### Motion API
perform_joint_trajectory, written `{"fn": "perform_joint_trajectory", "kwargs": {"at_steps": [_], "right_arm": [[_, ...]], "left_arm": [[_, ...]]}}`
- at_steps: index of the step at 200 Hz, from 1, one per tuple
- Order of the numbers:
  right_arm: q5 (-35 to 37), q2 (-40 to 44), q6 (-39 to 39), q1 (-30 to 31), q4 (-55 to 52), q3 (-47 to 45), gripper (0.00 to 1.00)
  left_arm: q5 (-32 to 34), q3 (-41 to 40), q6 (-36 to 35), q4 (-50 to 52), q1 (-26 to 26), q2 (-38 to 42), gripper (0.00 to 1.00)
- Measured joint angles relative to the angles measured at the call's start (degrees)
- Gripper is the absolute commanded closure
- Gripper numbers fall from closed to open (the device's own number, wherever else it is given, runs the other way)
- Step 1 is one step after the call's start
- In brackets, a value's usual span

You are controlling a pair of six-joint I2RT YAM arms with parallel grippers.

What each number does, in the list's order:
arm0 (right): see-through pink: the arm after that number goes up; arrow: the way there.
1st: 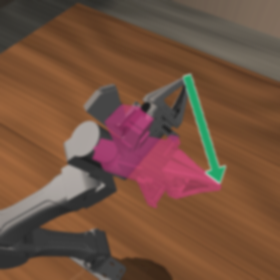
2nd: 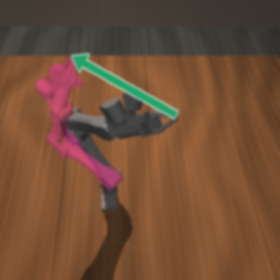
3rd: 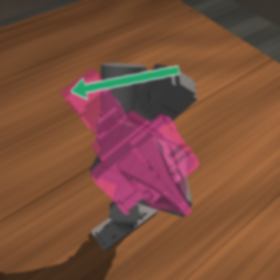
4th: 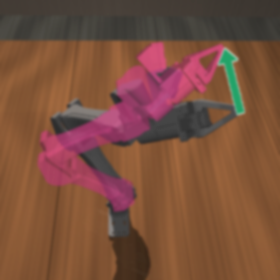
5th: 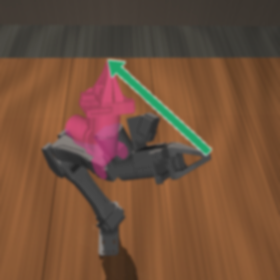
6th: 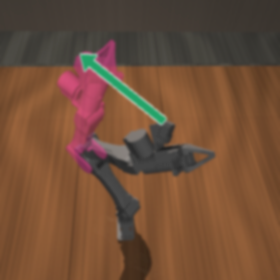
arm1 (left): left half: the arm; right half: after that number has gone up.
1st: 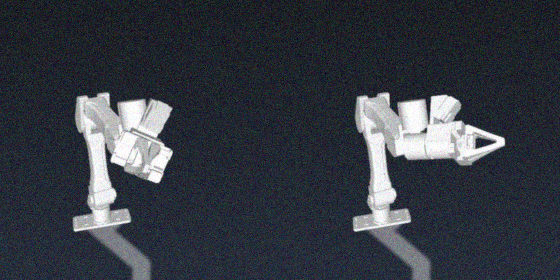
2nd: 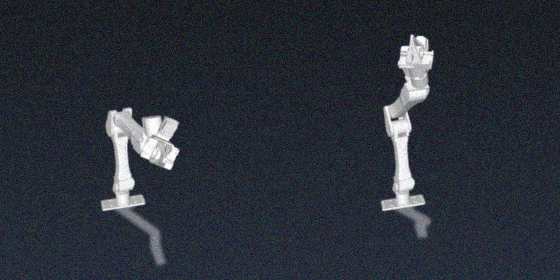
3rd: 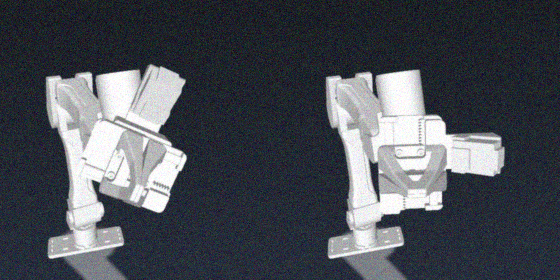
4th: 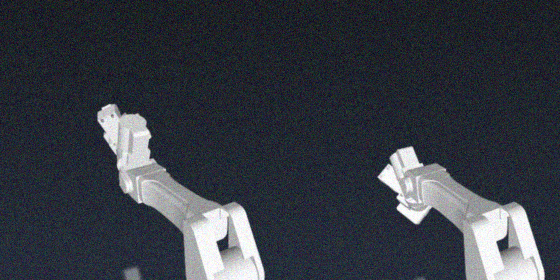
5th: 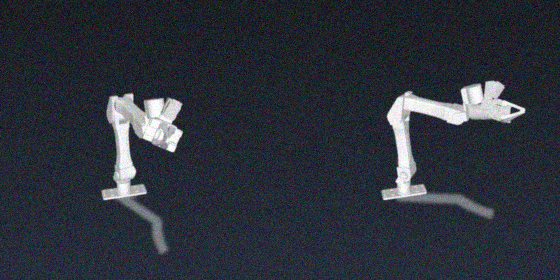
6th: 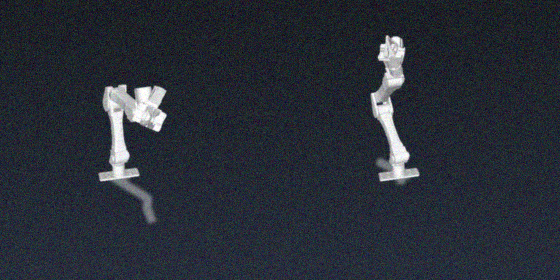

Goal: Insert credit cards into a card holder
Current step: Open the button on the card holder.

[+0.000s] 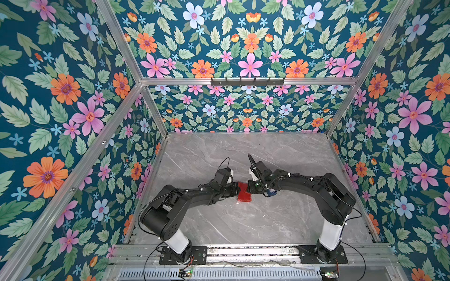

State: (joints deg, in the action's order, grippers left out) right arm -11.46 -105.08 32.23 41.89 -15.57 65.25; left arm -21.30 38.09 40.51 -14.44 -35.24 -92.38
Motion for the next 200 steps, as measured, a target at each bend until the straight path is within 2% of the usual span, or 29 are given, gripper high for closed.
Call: {"fn": "perform_joint_trajectory", "kwargs": {"at_steps": [73,114,170,200], "right_arm": [[4.57,-2.71,-1.18,2.47,-4.48,4.66,0.68],[4.81,-4.96,-1.01,2.75,-5.44,6.45,0.68],[8.26,-6.05,-0.94,3.65,-8.09,8.44,0.93],[9.75,-4.76,-0.72,3.63,-8.39,7.91,1.00]], "left_arm": [[0.37,0.81,0.02,1.86,-0.72,1.07,1.00],[1.25,0.96,0.04,2.67,-1.03,1.03,1.00],[2.38,1.36,0.02,3.89,-1.22,1.01,1.00],[3.39,1.60,-0.02,4.61,-1.49,1.29,1.00]]}}
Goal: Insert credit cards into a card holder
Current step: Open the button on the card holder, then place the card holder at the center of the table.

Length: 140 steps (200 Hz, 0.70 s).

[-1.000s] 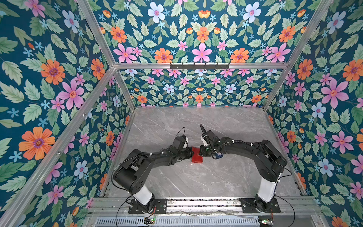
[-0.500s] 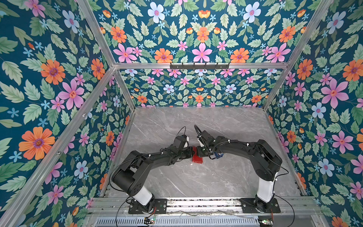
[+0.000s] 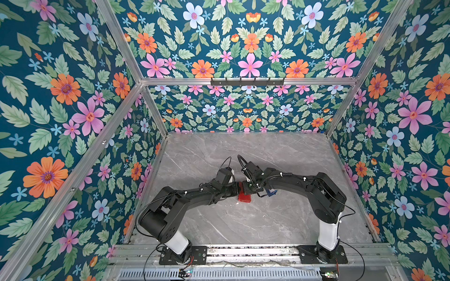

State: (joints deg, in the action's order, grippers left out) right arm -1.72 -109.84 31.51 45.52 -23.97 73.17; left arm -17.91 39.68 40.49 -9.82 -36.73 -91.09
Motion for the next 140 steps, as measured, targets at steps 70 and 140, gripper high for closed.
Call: {"fn": "perform_joint_trajectory", "kwargs": {"at_steps": [70,140], "right_arm": [[2.43,5.18,1.07,-0.55,-1.97,-3.76,1.00],[-6.38,15.21,3.93,-3.17,6.10,-11.91,1.00]], "left_arm": [[3.43,0.33,-0.46,2.40,-0.04,0.37,0.85],[7.19,0.42,-3.28,4.00,-1.62,5.77,0.45]]}}
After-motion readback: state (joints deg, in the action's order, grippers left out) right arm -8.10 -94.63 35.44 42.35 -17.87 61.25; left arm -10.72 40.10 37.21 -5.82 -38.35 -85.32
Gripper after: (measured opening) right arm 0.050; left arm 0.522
